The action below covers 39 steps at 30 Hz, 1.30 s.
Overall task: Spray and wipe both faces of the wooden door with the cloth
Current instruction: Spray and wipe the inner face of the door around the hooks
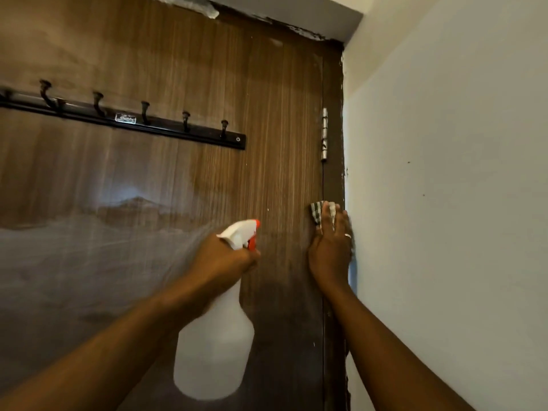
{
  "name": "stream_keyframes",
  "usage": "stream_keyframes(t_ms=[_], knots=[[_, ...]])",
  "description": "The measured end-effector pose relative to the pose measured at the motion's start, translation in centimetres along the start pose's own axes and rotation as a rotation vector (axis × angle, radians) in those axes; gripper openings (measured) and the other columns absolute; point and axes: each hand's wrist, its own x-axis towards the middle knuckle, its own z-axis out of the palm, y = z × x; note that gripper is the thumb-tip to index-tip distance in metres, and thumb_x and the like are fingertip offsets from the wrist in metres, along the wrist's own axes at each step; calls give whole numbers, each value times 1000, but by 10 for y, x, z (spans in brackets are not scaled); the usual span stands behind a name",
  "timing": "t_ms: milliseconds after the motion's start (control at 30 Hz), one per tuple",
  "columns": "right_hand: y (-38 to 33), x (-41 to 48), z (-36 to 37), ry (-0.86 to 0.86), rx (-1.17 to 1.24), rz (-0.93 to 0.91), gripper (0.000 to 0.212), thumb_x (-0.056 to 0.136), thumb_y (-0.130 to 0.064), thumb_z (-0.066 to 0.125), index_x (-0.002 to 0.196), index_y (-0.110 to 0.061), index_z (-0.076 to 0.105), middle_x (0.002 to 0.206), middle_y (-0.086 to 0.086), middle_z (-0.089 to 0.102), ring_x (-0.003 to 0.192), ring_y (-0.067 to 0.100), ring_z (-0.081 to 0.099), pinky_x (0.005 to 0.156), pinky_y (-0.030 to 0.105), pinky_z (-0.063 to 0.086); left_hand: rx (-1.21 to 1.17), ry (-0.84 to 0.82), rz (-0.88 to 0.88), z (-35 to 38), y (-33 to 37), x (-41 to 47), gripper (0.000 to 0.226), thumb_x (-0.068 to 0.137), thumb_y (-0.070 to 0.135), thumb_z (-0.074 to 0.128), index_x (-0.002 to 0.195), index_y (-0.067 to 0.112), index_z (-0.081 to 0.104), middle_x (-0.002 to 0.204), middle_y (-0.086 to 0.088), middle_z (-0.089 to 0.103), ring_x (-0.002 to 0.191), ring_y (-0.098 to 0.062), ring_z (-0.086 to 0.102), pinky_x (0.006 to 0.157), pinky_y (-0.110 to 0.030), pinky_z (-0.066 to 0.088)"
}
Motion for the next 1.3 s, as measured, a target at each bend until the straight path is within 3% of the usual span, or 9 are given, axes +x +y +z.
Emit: stream_keyframes(t_ms=[100, 267, 400, 500, 633, 767, 900, 1033, 1300], knots=[[-43, -3, 6, 18, 114, 105, 44, 104, -28, 40, 146, -15, 43, 148, 9, 46, 139, 26, 39, 118, 46, 29, 8, -9, -20, 8, -8, -9, 52, 86, 6, 60, 136, 11, 43, 125, -9, 56, 105, -20, 56, 75, -21, 45], [-26, -114, 16, -123, -10, -585, 50, 98, -27, 50, 145, -17, 42, 145, 9, 51, 138, 27, 43, 115, 48, 35, -42, 36, -82, 9, -25, -27, 55, 84, 4, 64, 134, 17, 45, 99, 4, 59, 81, -4, 52, 60, -13, 42], [30, -112, 7, -78, 50, -235, 38, 101, -21, 49, 139, -20, 52, 141, 7, 54, 133, 27, 48, 105, 53, 44, -26, 60, -143, 3, -42, -48, 58, 83, 3, 64, 136, 12, 43, 128, -9, 56, 109, -20, 54, 82, -23, 44], [9, -53, 11, 7, -15, -16, 53, 98, -14, 52, 149, -19, 39, 154, 14, 37, 143, 36, 31, 112, 60, 32, -13, 95, -188, -1, -43, -49, 59, 83, 3, 64, 137, 8, 41, 133, -11, 51, 121, -27, 49, 95, -32, 41], [-50, -42, 35, -59, 14, -124, 55, 99, -18, 49, 152, -20, 34, 156, 15, 32, 145, 36, 26, 115, 51, 22, 51, 122, -164, -2, -39, -46, 60, 82, 2, 65, 137, 8, 41, 132, -13, 51, 119, -26, 51, 94, -31, 43], [-19, -116, 31, -163, -105, -469, 51, 101, -31, 37, 151, -19, 35, 157, 10, 34, 146, 31, 29, 119, 50, 24, 100, 137, -125, -1, -38, -55, 58, 83, 4, 65, 136, 10, 42, 125, -6, 54, 106, -14, 51, 79, -16, 45], [13, -120, 16, -120, -102, -306, 53, 98, -28, 36, 150, -14, 38, 157, 13, 31, 147, 34, 26, 118, 55, 22, 78, 171, -185, -3, -45, -70, 59, 82, 5, 66, 136, 10, 42, 132, -8, 52, 117, -23, 52, 96, -32, 46], [-51, -67, 26, -70, -82, -157, 55, 98, -26, 42, 152, -18, 34, 158, 14, 29, 147, 36, 20, 117, 59, 22, 73, 223, -206, -12, -45, -71, 58, 82, 4, 66, 135, 8, 43, 133, -12, 52, 120, -27, 51, 101, -37, 45], [-65, -136, 44, -123, -66, -608, 48, 106, -37, 30, 144, -14, 49, 150, 12, 45, 139, 32, 42, 113, 52, 33, 82, 315, -150, -30, -40, -63, 57, 81, 8, 68, 134, 11, 45, 132, -9, 53, 119, -26, 52, 101, -36, 44]])
